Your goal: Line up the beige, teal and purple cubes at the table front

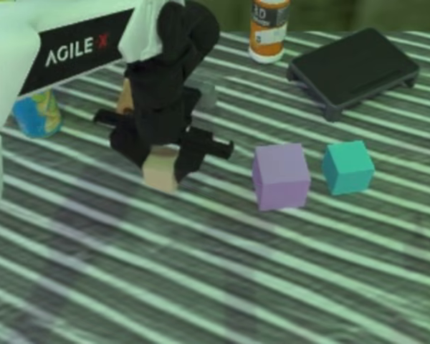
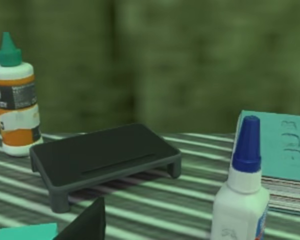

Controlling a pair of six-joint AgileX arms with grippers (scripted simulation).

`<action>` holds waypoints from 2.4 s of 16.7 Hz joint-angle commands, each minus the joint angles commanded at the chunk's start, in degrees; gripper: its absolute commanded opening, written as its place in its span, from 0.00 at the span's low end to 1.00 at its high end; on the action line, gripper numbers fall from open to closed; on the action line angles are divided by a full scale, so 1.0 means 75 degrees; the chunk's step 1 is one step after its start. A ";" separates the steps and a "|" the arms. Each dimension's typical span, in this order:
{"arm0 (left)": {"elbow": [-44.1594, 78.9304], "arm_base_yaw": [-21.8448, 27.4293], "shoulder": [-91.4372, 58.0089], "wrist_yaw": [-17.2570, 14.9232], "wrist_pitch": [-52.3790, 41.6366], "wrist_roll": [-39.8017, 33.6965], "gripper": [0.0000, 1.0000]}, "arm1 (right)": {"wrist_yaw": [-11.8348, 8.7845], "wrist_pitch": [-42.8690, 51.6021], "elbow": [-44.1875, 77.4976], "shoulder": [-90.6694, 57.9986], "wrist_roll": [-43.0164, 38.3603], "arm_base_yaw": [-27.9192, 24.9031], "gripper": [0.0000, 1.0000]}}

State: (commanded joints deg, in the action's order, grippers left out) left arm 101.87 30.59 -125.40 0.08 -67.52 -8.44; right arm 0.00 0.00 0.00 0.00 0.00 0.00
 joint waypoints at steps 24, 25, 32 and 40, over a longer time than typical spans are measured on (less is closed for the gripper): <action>0.1458 0.3575 -0.1434 0.0178 0.0254 -0.6407 0.00 | 0.0000 0.0000 0.0000 0.0000 0.0000 0.0000 1.00; 0.1260 0.3574 -0.1477 0.0180 0.0491 -0.6409 0.00 | 0.0000 0.0000 0.0000 0.0000 0.0000 0.0000 1.00; 0.1033 0.3577 -0.1530 0.0188 0.0737 -0.6409 0.15 | 0.0000 0.0000 0.0000 0.0000 0.0000 0.0000 1.00; 0.1033 0.3577 -0.1530 0.0188 0.0737 -0.6409 0.75 | 0.0000 0.0000 0.0000 0.0000 0.0000 0.0000 1.00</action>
State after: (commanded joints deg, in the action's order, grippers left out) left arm 109.62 57.42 -136.88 1.49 -62.00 -56.51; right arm 0.00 0.00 0.00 0.00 0.00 0.00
